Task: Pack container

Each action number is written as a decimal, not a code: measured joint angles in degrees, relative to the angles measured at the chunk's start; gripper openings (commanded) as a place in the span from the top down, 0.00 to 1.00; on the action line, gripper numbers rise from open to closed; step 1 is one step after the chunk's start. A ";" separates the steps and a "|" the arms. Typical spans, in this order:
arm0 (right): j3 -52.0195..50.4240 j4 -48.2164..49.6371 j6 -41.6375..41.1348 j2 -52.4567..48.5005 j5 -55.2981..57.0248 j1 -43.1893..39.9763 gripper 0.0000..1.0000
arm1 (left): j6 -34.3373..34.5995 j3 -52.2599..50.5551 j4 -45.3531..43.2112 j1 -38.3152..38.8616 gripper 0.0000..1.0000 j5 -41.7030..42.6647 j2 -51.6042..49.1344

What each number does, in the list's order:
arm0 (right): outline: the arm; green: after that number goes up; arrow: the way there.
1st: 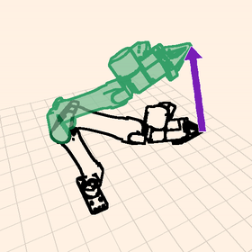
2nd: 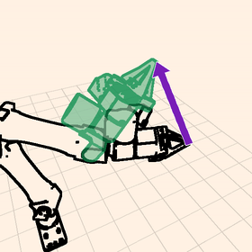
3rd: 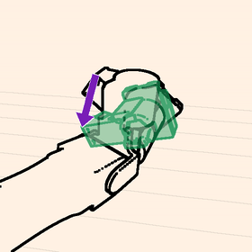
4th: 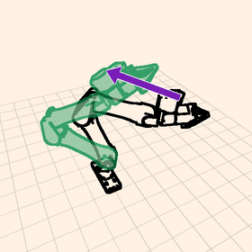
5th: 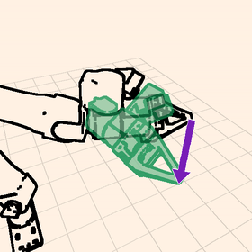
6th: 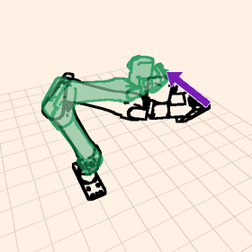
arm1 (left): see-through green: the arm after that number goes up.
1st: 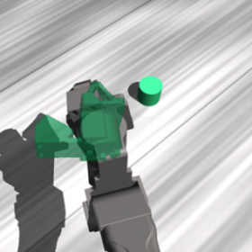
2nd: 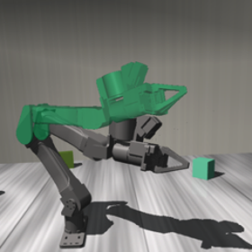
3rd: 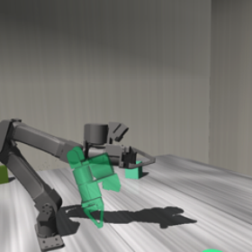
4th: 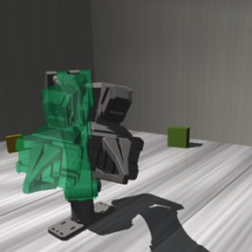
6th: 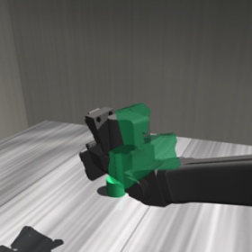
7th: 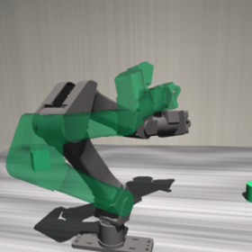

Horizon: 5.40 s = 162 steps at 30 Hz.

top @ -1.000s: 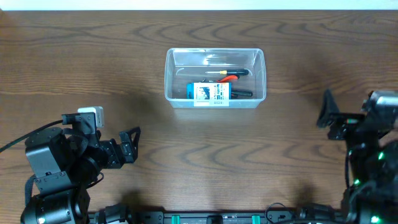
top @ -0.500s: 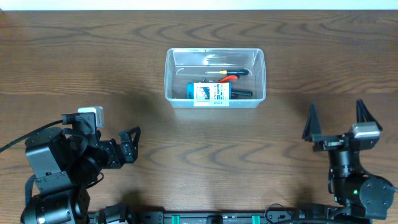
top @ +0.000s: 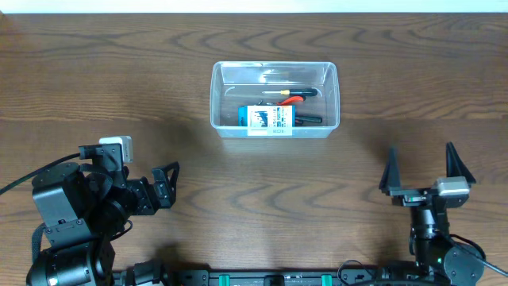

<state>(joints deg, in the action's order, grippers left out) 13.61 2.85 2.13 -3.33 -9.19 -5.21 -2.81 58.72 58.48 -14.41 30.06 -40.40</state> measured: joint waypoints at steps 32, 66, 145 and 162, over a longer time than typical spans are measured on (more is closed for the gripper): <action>-13.07 -4.76 0.42 2.64 0.07 1.44 0.01 | 0.00 0.00 0.00 0.00 0.02 0.00 0.00; -13.16 -6.10 1.09 2.64 0.70 4.33 0.01 | 0.00 0.00 0.00 0.00 0.02 0.00 0.00; -13.16 -6.12 1.27 2.64 1.07 4.33 0.01 | 11.74 -56.63 -55.63 15.28 0.02 -24.74 39.78; -13.16 -6.12 1.27 2.64 1.07 4.33 0.01 | 6.84 -57.46 -56.85 13.66 0.02 -24.76 39.82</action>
<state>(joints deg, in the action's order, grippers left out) 0.45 -3.27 3.40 -0.69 -8.12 -0.89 4.03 1.26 1.63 -0.75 5.30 -0.58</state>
